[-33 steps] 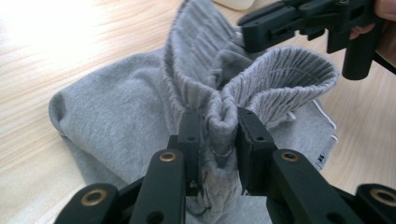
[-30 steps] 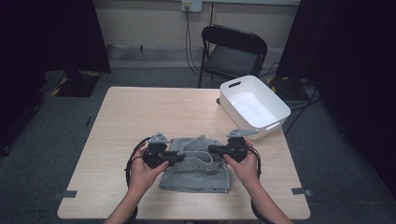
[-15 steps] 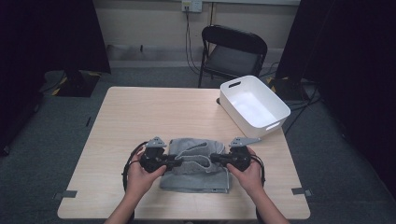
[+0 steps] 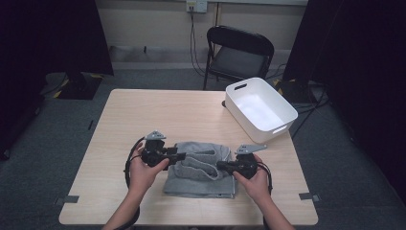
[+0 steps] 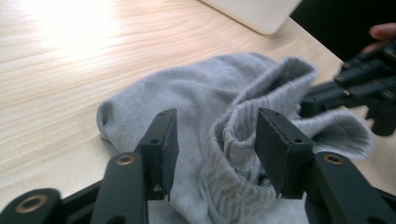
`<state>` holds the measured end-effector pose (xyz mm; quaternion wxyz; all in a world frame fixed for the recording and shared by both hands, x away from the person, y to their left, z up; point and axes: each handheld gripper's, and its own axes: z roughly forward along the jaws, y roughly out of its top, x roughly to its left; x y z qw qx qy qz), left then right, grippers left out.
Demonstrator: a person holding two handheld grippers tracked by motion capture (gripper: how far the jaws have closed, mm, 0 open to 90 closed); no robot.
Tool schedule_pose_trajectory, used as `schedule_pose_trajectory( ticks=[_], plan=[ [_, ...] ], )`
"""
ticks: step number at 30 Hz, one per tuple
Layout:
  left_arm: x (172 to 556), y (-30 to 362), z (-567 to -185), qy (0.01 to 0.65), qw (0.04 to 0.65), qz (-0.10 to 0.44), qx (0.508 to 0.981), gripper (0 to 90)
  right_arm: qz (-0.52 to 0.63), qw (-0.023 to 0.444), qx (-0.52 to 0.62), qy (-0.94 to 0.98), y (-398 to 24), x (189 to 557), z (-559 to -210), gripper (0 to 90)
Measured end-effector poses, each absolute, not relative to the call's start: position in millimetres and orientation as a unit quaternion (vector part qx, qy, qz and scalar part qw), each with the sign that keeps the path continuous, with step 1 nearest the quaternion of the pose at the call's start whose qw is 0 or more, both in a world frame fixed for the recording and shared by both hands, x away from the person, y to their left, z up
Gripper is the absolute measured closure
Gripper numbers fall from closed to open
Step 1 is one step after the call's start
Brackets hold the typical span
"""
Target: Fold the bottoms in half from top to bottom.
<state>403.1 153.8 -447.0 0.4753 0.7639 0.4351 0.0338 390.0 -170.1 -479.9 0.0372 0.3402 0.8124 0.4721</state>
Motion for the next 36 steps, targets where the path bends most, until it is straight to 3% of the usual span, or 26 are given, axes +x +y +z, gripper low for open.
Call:
schedule_pose_trajectory(
  ticks=[18,21,22,28,36],
  plan=[
    [410,149,-458,0.452,0.456,0.033,0.766,47.0,0.463,0.037,0.338,0.818,-170,389,-484,86.9],
    [407,147,-462,0.446,0.458,0.026,0.769,46.9,0.462,0.035,0.338,0.819,-170,389,-483,82.7],
    [405,149,-463,0.444,0.456,0.026,0.77,46.5,0.457,0.037,0.341,0.821,-170,388,-481,75.2],
    [396,151,-464,0.435,0.456,0.025,0.776,46.2,0.458,0.048,0.353,0.814,-179,389,-471,63.2],
    [396,149,-463,0.429,0.452,0.026,0.781,46.7,0.447,0.077,0.376,0.808,-196,397,-464,60.9]
  ],
)
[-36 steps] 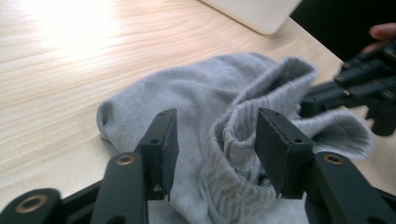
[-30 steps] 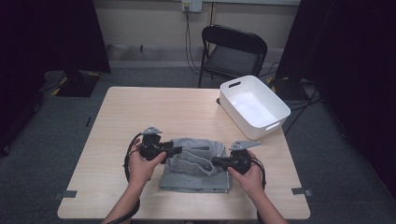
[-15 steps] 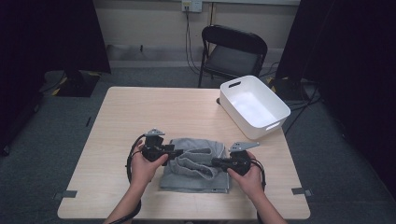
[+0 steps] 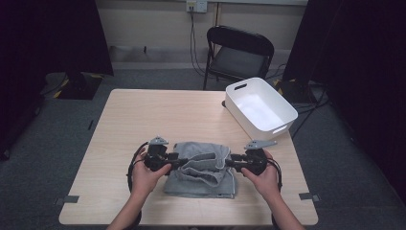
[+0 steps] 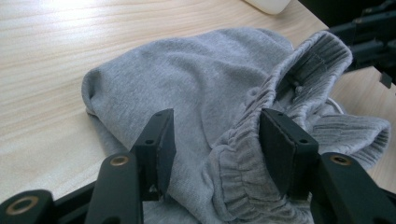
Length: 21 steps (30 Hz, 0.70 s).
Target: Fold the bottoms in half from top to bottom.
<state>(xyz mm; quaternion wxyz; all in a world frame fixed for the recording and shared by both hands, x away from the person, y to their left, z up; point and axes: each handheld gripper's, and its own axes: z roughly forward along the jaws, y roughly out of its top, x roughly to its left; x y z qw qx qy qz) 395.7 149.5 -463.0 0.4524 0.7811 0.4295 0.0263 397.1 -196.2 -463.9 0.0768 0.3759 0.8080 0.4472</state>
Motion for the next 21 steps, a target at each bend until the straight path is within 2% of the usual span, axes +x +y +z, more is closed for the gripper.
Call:
schedule_pose_trajectory(
  ticks=[13,21],
  plan=[
    [394,149,-463,0.417,0.452,0.019,0.788,47.3,0.455,0.089,0.385,0.798,-170,427,-459,55.4],
    [384,149,-463,0.408,0.447,0.015,0.796,48.1,0.469,0.062,0.362,0.803,-156,421,-465,53.5]
  ],
)
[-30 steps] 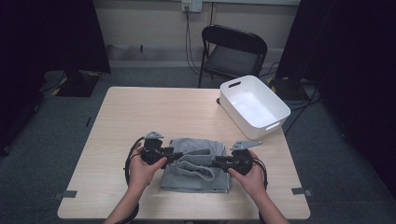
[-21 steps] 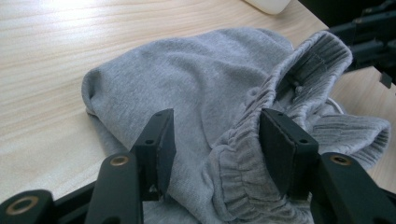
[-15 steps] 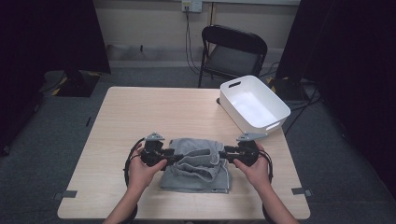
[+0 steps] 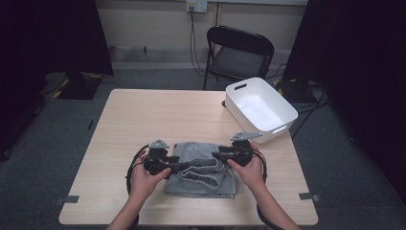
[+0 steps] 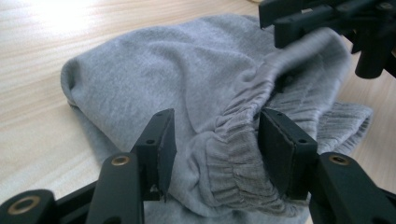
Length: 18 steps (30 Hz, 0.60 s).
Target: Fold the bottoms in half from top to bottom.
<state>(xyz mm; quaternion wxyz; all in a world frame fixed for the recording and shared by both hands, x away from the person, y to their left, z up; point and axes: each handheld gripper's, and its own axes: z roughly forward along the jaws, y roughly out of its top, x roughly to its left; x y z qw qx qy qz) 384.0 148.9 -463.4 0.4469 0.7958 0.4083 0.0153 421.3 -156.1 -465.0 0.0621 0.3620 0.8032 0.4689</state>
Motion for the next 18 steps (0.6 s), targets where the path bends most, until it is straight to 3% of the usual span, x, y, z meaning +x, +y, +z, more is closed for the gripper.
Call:
schedule_pose_trajectory(
  ticks=[3,11,18],
  plan=[
    [380,148,-463,0.403,0.445,0.014,0.8,49.1,0.472,0.051,0.344,0.81,-156,411,-468,53.0],
    [384,150,-463,0.426,0.458,0.032,0.78,37.1,0.46,0.049,0.311,0.83,-157,385,-477,52.5],
    [386,146,-460,0.424,0.461,0.039,0.779,35.5,0.456,0.051,0.3,0.837,-158,378,-483,52.4]
  ],
)
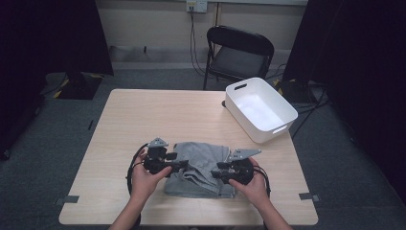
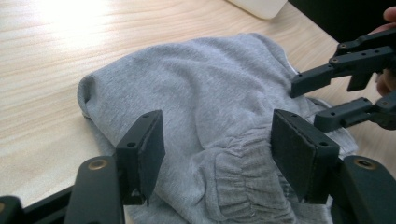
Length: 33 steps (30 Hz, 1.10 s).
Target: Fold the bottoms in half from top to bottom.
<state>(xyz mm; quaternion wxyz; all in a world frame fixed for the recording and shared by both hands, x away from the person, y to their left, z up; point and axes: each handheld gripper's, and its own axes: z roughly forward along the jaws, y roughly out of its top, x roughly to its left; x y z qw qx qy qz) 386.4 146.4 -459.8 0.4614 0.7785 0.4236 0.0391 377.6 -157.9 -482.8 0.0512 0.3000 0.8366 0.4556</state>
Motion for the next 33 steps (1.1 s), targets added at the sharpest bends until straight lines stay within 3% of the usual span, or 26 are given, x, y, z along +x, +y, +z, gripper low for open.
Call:
schedule_pose_trajectory(
  ticks=[17,22,33],
  plan=[
    [400,146,-466,0.445,0.458,0.044,0.768,34.1,0.439,0.06,0.293,0.847,-158,374,-485,52.5],
    [394,137,-473,0.421,0.45,0.033,0.787,34.3,0.44,0.063,0.295,0.846,-158,373,-485,51.8],
    [362,138,-479,0.376,0.414,0.05,0.828,35.4,0.438,0.068,0.306,0.843,-162,371,-480,38.0]
  ],
)
